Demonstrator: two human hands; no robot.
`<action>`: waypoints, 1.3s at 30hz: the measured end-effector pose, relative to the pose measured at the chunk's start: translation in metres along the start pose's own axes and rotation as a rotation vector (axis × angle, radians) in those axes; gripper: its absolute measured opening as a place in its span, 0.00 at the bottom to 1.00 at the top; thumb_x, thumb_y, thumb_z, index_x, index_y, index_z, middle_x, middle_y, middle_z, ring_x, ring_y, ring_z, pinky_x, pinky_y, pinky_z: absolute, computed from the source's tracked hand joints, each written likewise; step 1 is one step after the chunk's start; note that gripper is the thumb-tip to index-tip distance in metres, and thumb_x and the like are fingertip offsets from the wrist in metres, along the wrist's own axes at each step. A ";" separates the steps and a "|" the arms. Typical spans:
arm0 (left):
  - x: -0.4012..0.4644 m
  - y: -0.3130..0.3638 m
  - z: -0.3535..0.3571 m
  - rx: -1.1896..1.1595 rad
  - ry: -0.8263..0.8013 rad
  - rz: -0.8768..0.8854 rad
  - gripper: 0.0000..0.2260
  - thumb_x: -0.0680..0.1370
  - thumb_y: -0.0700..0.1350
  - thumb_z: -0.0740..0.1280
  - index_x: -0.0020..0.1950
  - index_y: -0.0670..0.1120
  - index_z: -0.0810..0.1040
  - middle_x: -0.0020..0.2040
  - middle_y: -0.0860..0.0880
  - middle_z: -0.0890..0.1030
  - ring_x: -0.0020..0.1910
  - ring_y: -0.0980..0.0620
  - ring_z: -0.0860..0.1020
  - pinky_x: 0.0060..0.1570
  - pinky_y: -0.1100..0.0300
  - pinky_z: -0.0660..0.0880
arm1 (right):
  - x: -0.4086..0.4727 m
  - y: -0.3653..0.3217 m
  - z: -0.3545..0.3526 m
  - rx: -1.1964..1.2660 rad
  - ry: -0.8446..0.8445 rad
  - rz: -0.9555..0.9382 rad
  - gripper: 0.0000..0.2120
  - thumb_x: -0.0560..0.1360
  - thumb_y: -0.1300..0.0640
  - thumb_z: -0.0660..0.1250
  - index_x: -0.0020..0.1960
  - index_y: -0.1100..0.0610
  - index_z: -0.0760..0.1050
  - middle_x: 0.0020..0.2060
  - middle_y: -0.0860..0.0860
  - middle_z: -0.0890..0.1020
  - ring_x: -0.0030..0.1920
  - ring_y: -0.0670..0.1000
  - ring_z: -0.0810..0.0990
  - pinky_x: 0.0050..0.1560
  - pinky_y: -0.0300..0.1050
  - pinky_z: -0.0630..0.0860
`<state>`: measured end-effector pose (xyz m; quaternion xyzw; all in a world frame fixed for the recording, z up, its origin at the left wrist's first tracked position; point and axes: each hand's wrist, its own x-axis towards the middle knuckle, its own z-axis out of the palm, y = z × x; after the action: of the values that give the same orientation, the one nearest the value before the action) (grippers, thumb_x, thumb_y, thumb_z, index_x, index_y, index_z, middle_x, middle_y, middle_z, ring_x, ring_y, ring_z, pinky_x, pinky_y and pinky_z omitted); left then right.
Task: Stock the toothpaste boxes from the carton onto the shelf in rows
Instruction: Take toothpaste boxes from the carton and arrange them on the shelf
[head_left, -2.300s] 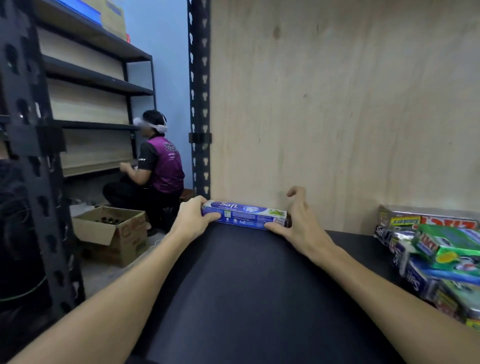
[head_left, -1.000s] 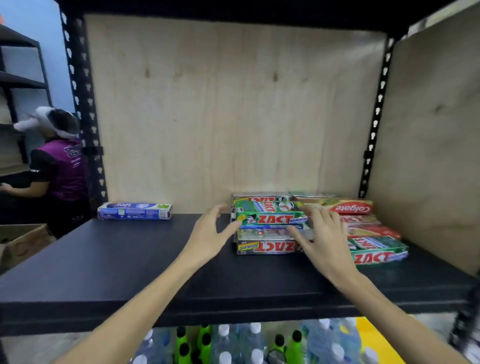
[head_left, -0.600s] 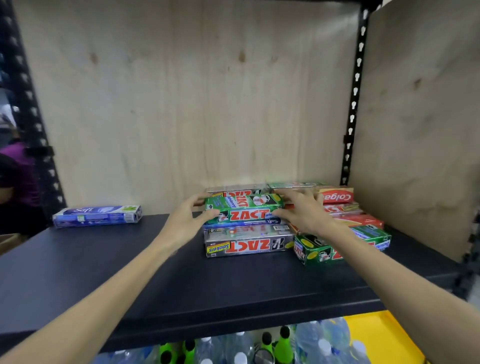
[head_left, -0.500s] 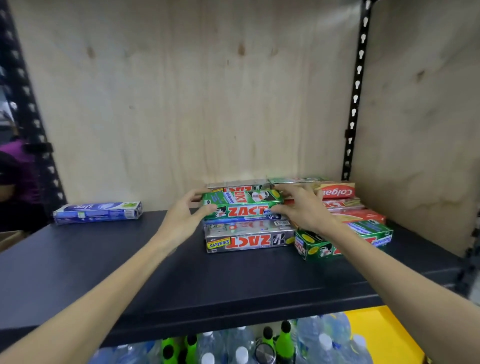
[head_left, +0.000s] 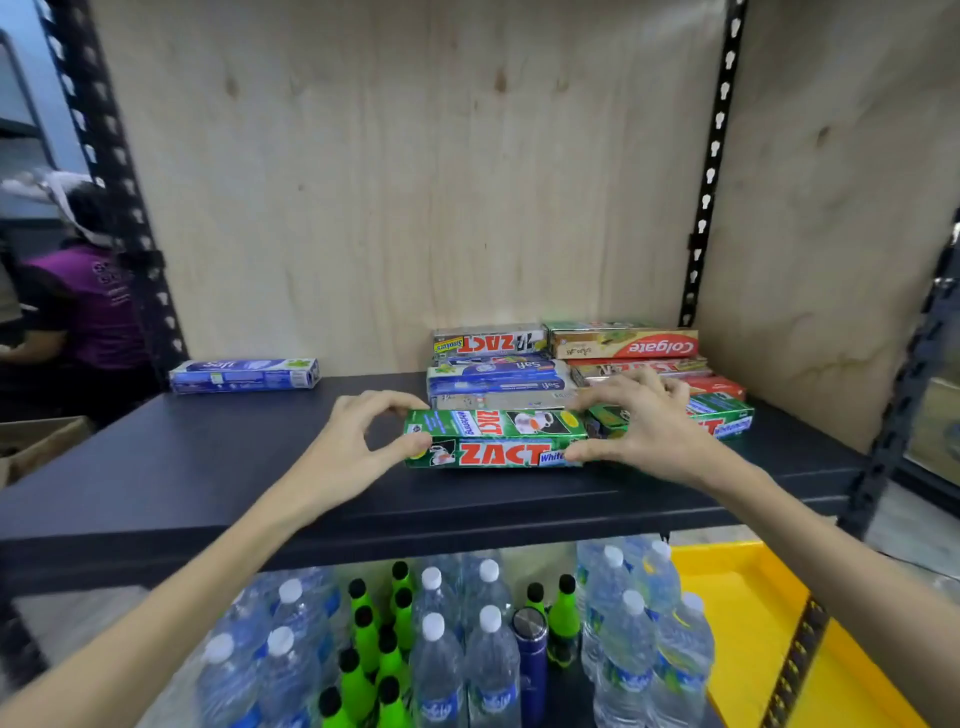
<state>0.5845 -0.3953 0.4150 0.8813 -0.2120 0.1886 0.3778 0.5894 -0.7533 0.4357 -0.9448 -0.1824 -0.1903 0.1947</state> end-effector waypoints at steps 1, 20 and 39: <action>-0.002 0.002 0.000 0.017 -0.024 0.001 0.16 0.74 0.61 0.71 0.60 0.61 0.79 0.56 0.60 0.79 0.62 0.59 0.69 0.54 0.62 0.67 | -0.004 0.001 0.000 -0.006 -0.006 -0.009 0.32 0.61 0.24 0.67 0.61 0.37 0.77 0.63 0.35 0.73 0.70 0.45 0.60 0.66 0.53 0.54; 0.034 0.006 0.014 -0.064 -0.079 -0.121 0.28 0.69 0.58 0.78 0.67 0.60 0.72 0.59 0.55 0.73 0.51 0.54 0.80 0.50 0.60 0.80 | -0.002 0.013 0.016 -0.191 0.149 -0.002 0.36 0.69 0.20 0.54 0.70 0.38 0.69 0.67 0.39 0.74 0.68 0.45 0.63 0.60 0.45 0.50; 0.127 -0.060 0.035 -0.253 -0.033 -0.214 0.10 0.78 0.56 0.70 0.59 0.59 0.82 0.57 0.61 0.84 0.57 0.63 0.80 0.60 0.59 0.76 | 0.107 -0.012 0.028 -0.259 -0.207 0.105 0.45 0.70 0.22 0.40 0.79 0.45 0.62 0.71 0.54 0.70 0.74 0.52 0.56 0.71 0.56 0.51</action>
<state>0.7281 -0.4133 0.4202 0.8472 -0.1453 0.1043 0.5003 0.6846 -0.7016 0.4619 -0.9848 -0.1259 -0.1033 0.0611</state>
